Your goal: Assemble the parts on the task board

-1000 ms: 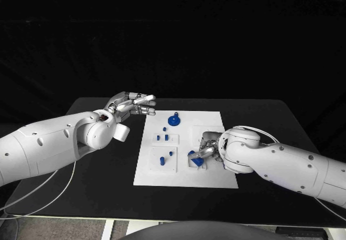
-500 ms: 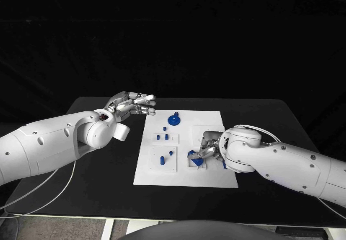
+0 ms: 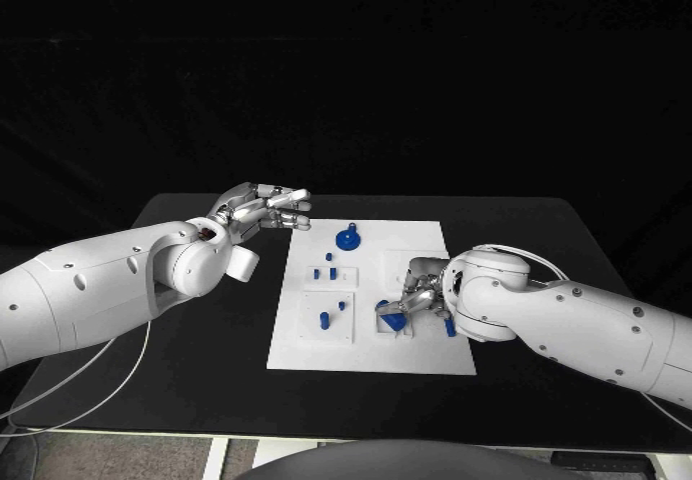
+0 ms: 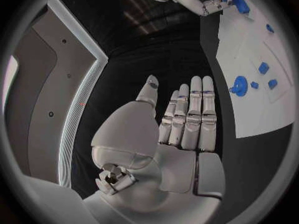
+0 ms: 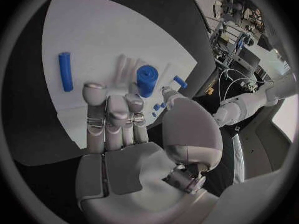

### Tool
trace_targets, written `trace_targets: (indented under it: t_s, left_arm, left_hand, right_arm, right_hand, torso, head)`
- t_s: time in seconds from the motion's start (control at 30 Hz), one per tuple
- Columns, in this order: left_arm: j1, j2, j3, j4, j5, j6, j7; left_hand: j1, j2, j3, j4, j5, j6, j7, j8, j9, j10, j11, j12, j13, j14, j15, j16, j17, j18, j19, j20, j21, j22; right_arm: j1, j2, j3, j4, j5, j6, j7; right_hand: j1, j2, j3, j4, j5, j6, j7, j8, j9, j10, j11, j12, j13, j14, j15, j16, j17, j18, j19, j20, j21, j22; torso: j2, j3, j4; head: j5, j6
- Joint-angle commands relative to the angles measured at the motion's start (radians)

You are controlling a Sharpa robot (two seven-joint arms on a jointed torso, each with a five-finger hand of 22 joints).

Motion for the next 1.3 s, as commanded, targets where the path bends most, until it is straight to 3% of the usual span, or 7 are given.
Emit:
trace_targets:
  t_s: [0.03,0.33,0.87,1.1,1.3]
  left_arm:
    - [-0.001,0.003,0.001,0.0,-0.005,0.017,0.005]
    - [-0.002,0.005,0.001,-0.002,-0.007,0.021,0.004]
    - [-0.002,0.006,0.001,-0.002,-0.008,0.022,0.003]
    - [-0.002,0.006,0.001,-0.003,-0.009,0.021,0.003]
    - [-0.002,0.006,0.001,-0.002,-0.009,0.017,-0.004]
  left_hand:
    - [-0.011,-0.001,0.002,0.004,0.005,-0.006,-0.001,0.002,0.002,-0.009,-0.001,-0.004,0.001,-0.009,0.0,-0.003,0.001,0.005,-0.005,-0.001,0.005,-0.002]
    - [-0.008,-0.002,0.002,0.0,0.004,-0.006,-0.001,0.002,0.001,-0.009,-0.001,-0.004,0.001,-0.01,0.0,-0.004,0.001,0.005,-0.006,-0.001,0.005,-0.003]
    - [-0.009,0.0,0.002,0.001,0.004,-0.006,-0.001,0.002,0.001,-0.009,-0.001,-0.004,0.001,-0.01,0.0,-0.004,0.001,0.005,-0.006,-0.001,0.006,-0.004]
    - [-0.009,0.0,0.002,0.001,0.004,-0.006,-0.001,0.002,0.001,-0.009,-0.001,-0.004,0.001,-0.01,0.0,-0.004,0.001,0.005,-0.006,-0.001,0.006,-0.004]
    - [-0.009,0.0,0.002,0.001,0.004,-0.006,-0.001,0.002,0.001,-0.009,-0.001,-0.004,0.001,-0.01,0.0,-0.004,0.001,0.005,-0.006,-0.001,0.006,-0.004]
  right_arm:
    - [0.0,-0.008,0.005,0.012,0.004,0.033,-0.016]
    - [0.0,-0.027,0.014,0.039,0.026,0.059,-0.013]
    - [-0.001,-0.031,0.015,0.038,0.065,0.103,-0.011]
    - [-0.006,-0.029,0.015,0.046,0.076,0.099,0.003]
    - [-0.009,-0.027,0.015,0.054,0.081,0.091,0.025]
  right_hand:
    - [0.001,0.012,-0.001,-0.001,-0.002,0.001,0.003,0.006,-0.001,0.007,-0.001,-0.002,0.002,0.004,-0.005,0.002,0.002,-0.007,0.05,-0.009,-0.002,0.002]
    - [0.0,0.018,0.001,-0.002,-0.002,0.004,0.002,0.007,0.0,0.009,-0.002,0.003,0.005,0.005,-0.005,0.007,0.007,-0.008,0.05,-0.009,0.007,0.008]
    - [0.002,0.033,0.009,-0.005,-0.002,0.004,0.002,0.006,-0.001,0.009,-0.002,0.002,0.006,0.004,-0.005,0.008,0.009,-0.009,0.05,-0.009,0.007,0.011]
    - [0.004,0.04,0.013,-0.009,-0.002,0.003,0.002,0.006,-0.001,0.008,-0.002,-0.001,0.005,0.004,-0.005,0.007,0.008,-0.009,0.049,-0.009,0.005,0.011]
    - [0.012,0.032,0.023,-0.01,-0.002,0.004,0.002,0.006,-0.001,0.008,-0.002,-0.002,0.004,0.004,-0.005,0.006,0.009,-0.009,0.049,-0.008,0.002,0.012]
  torso:
    - [-0.001,-0.001,-0.0002]
    - [0.0,-0.0001,0.0002]
    - [-0.001,-0.0009,-0.0001]
    - [-0.001,-0.0003,0.0008]
    - [0.0,-0.0003,0.0011]
  head:
    - [0.001,0.001]
    - [0.002,-0.002]
    - [-0.002,-0.003]
    - [-0.004,-0.002]
    - [-0.005,-0.006]
